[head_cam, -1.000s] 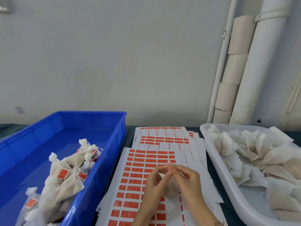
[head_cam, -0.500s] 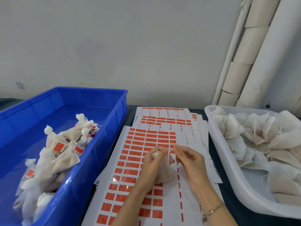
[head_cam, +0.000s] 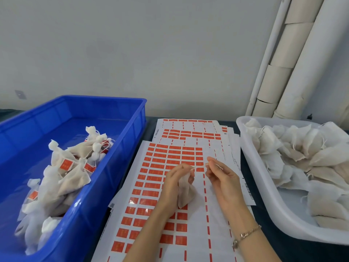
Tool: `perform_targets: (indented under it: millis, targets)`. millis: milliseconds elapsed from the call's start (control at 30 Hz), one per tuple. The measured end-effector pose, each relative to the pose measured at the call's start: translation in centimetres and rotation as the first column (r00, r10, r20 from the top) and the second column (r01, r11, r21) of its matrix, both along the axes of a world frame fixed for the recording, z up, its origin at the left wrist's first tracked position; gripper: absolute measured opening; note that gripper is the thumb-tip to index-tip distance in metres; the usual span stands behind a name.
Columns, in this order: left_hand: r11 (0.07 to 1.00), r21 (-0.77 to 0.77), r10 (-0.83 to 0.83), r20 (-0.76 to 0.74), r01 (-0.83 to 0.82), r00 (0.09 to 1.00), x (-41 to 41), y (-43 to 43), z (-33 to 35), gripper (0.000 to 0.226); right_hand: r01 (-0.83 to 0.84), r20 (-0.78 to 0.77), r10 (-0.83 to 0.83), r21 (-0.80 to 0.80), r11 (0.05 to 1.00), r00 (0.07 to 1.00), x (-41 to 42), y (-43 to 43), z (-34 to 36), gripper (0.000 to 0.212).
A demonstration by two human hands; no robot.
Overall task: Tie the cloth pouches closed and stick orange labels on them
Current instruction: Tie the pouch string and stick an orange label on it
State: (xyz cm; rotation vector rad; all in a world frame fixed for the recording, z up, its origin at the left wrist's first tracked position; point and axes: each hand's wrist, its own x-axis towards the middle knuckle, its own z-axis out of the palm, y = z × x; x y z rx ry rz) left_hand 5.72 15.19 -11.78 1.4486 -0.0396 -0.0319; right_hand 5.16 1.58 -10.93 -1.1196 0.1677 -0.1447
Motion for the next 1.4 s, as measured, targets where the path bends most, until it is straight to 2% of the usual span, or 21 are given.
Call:
perform_targets:
  millis: [100,200,267,333,400,467,600,633,700,767,833,933,1000,1100,1167,1400]
  targets:
    - [1.000,-0.004,-0.024,0.026,0.024,0.999,0.2,0.2,-0.3,0.049,0.019,-0.034,-0.017,0.079,0.997,0.999,0.3,-0.5,0.1,0.015]
    - [0.998,-0.028,-0.052,-0.001,0.052,0.999,0.2,0.1,-0.7,0.041,0.019,-0.045,-0.016,0.074,0.997,0.999,0.5,-0.6,0.0,0.016]
    - [0.997,-0.082,0.002,-0.074,-0.008,0.997,0.0,0.0,-0.8,0.045,0.032,-0.051,-0.029,0.065,0.997,0.998,0.7,-0.7,0.0,0.016]
    - [0.990,-0.136,0.014,-0.085,-0.025,0.996,0.0,0.3,-0.7,0.034,0.059,-0.050,-0.055,0.102,0.993,0.997,0.7,-1.1,0.1,0.013]
    - [0.997,-0.041,-0.072,-0.011,0.072,0.997,-0.3,0.9,-0.3,0.029,0.135,-0.057,-0.130,0.102,0.986,0.990,0.8,-1.7,0.1,0.012]
    - [0.981,0.073,-0.182,0.022,0.180,0.983,-0.6,1.1,0.2,0.037,0.177,-0.046,-0.173,0.092,0.980,0.984,0.9,-2.1,0.0,0.017]
    - [0.952,0.104,-0.295,0.070,0.287,0.953,-0.7,0.8,0.6,0.035,0.228,-0.032,-0.225,0.125,0.966,0.974,1.0,-2.1,-0.5,0.013]
    - [0.958,0.069,-0.284,0.093,0.278,0.954,-0.6,0.9,0.6,0.030,0.253,-0.033,-0.251,0.090,0.963,0.967,1.0,-2.1,-0.7,0.011]
    - [0.967,-0.043,-0.246,0.111,0.252,0.963,-0.3,1.2,0.7,0.019,0.315,-0.008,-0.320,-0.154,0.936,0.947,1.3,-2.0,-1.2,0.007]
    - [0.957,-0.168,-0.224,0.088,0.236,0.971,-0.2,1.2,0.8,0.018,0.340,0.096,-0.332,-0.422,0.840,0.938,1.2,-1.4,-1.3,0.010]
    - [0.965,-0.198,-0.160,0.065,0.170,0.985,-0.1,1.1,0.9,0.025,0.345,0.205,-0.277,-0.559,0.754,0.939,0.9,-0.5,-1.6,0.013]
    - [0.991,-0.123,-0.042,0.141,0.059,0.989,-0.1,0.9,0.7,0.025,0.347,0.337,-0.140,-0.699,0.625,0.931,0.4,0.3,-2.0,0.016]
    - [0.998,0.014,0.064,0.208,-0.069,0.976,0.1,0.8,-0.1,0.024,0.329,0.371,-0.052,-0.741,0.585,0.927,0.2,0.6,-2.1,0.018]
    - [0.926,0.257,0.198,0.288,-0.275,0.937,0.7,0.5,-1.4,0.027,0.309,0.402,0.035,-0.755,0.578,0.915,0.2,0.9,-2.2,0.020]
    - [0.865,0.379,0.173,0.391,-0.329,0.904,0.8,0.2,-1.8,0.034,0.311,0.422,0.072,-0.764,0.566,0.904,0.2,1.0,-2.3,0.020]
    - [0.789,0.440,0.113,0.583,-0.429,0.805,1.4,0.2,-2.6,0.031,0.284,0.447,0.094,-0.704,0.651,0.890,-0.2,1.2,-1.9,0.022]
